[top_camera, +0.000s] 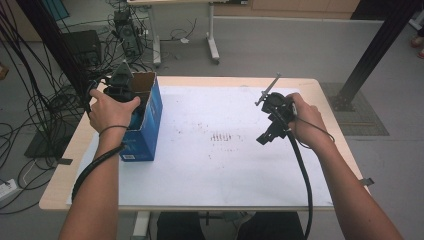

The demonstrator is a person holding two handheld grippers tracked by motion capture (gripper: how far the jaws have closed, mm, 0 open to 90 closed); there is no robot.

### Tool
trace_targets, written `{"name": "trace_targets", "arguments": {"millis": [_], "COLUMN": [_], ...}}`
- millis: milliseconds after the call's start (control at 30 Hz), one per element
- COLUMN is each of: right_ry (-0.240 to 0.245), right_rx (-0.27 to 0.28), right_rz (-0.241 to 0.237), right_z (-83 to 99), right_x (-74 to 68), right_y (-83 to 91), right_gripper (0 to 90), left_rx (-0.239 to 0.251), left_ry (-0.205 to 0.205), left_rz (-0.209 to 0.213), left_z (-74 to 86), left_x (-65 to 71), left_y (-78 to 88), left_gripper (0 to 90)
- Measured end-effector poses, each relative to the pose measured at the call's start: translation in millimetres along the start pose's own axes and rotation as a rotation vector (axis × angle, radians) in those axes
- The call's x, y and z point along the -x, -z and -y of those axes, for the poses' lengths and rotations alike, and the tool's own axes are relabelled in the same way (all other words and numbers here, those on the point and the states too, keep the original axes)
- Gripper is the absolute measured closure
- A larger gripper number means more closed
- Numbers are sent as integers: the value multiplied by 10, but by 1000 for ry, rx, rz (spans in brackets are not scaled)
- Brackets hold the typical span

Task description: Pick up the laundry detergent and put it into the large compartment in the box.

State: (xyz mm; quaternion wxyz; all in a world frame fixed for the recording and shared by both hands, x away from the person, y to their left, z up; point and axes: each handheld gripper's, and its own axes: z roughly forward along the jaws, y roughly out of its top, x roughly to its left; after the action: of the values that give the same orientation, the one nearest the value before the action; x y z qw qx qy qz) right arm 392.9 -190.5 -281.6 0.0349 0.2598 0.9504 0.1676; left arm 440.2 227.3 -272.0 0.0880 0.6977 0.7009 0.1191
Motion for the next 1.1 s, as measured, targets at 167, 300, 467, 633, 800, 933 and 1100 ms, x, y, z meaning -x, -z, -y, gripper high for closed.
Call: {"name": "trace_targets", "arguments": {"millis": [167,300,467,633,800,933,1100], "right_ry": [1,7,11,10,10,12,16], "right_rx": [2,-2,-2,-4,-4,-4,-3], "right_rz": [1,1,2,7,7,8,9], "right_z": [-5,-22,-32,-25,-26,-33,-48], "right_x": [-3,-18,-27,-25,-29,-32,-43], "right_y": [-1,-8,-5,3,7,7,-1], "right_gripper": [41,41,41,41,41,41,40], "left_rx": [2,-5,-15,-19,-28,-25,-14], "left_ry": [2,2,2,6,4,4,-3], "left_rz": [11,9,4,5,13,16,17], "left_z": [5,9,-1,-12,-13,-14,-26], "left_x": [-26,-33,-22,-27,-29,-27,-2], "left_y": [29,42,72,112,148,203,317], "left_gripper": [347,332,291,266,230,223,221]}}
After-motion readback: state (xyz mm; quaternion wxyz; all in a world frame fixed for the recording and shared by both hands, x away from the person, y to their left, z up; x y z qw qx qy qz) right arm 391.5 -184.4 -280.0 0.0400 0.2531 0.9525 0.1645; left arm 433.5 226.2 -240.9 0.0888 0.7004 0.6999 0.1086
